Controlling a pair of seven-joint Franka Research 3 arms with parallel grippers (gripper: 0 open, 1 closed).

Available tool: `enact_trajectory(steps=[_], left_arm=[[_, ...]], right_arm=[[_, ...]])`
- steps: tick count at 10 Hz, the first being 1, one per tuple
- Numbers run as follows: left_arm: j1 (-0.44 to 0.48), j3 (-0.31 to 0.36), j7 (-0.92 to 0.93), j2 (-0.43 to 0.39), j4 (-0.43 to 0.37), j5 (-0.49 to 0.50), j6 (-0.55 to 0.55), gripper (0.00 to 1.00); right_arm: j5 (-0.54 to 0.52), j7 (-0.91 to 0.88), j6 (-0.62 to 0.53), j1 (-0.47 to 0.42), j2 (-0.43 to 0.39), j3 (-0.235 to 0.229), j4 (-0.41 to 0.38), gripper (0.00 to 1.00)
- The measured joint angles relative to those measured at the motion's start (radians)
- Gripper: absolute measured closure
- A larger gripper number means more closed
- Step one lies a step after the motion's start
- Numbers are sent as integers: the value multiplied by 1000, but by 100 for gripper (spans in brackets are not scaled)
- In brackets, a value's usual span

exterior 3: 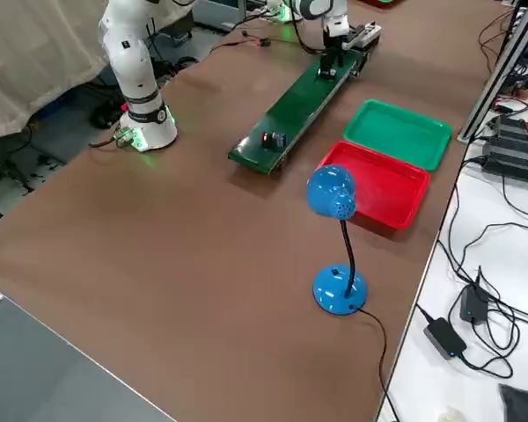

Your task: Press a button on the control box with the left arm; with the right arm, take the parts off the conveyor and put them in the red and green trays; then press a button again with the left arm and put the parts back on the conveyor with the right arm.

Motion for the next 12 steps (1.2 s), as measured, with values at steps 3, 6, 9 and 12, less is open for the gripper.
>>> enact_trajectory(steps=[3,6,9,12], left_arm=[[1,0,0,0,0,0,0,0],[1,0,0,0,0,0,0,0],[0,0,0,0,1,0,0,0],[0,0,0,0,1,0,0,0]], right_arm=[[-2,-90,-97,-108,-38,-7,91,0],[-3,-173,-152,-222,-129,-10,103,0],[-3,-300,-164,-362,-193,-11,106,0],[1,-449,-262,-507,-283,-10,112,0]])
